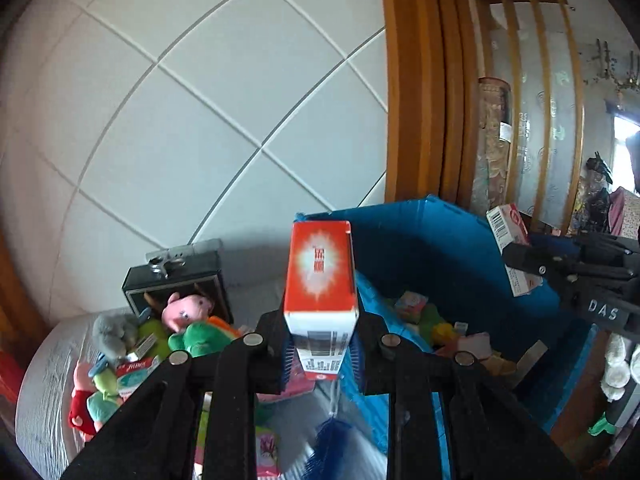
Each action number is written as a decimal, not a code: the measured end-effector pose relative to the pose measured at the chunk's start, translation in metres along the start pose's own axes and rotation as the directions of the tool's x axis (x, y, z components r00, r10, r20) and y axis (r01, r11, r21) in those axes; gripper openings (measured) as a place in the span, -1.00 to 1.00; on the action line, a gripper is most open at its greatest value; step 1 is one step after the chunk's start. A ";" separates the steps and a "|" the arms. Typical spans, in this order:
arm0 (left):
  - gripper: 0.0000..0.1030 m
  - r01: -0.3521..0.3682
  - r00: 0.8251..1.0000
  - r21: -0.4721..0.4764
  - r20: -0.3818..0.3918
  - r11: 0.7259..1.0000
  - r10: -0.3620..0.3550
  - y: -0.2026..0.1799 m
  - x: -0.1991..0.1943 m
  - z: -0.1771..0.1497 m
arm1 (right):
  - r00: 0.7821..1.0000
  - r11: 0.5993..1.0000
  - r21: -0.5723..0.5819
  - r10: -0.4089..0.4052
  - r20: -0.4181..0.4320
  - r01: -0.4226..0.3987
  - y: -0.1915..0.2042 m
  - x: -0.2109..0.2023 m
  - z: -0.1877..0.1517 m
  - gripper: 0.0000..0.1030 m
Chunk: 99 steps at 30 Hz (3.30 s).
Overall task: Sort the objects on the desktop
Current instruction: 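Lift both medicine boxes and carry them over the crate, then open both tools to drop the two medicine boxes into the crate, then withdraw both tools from the crate back toward the pile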
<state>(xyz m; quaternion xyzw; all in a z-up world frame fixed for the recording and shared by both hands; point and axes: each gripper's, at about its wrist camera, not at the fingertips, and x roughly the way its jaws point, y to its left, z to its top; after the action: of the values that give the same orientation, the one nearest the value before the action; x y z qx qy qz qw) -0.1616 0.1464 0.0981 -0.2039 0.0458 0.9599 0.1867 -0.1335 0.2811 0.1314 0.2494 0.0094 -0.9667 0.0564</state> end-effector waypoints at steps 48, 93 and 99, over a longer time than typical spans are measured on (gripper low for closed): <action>0.38 0.048 0.777 0.009 -0.629 0.999 -0.031 -0.186 0.274 -0.028 | 0.800 0.995 -0.080 -0.091 -0.593 0.054 -0.220 0.237 -0.071 -0.40; 0.49 -0.147 0.960 -0.069 -0.248 0.987 0.126 -0.057 0.073 0.013 | 0.936 0.962 0.050 0.273 -0.221 -0.269 -0.110 0.097 0.006 1.00; 0.49 -0.267 0.931 -0.135 -0.291 0.954 0.219 0.024 0.046 -0.034 | 0.934 0.944 -0.018 0.323 -0.155 -0.329 -0.035 0.068 0.009 1.00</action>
<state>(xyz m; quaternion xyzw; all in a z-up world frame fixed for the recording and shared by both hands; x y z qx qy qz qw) -0.1970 0.1345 0.0488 -0.3423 0.0128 0.9387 0.0397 -0.2007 0.3082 0.1061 0.3180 -0.0067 -0.9221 0.2205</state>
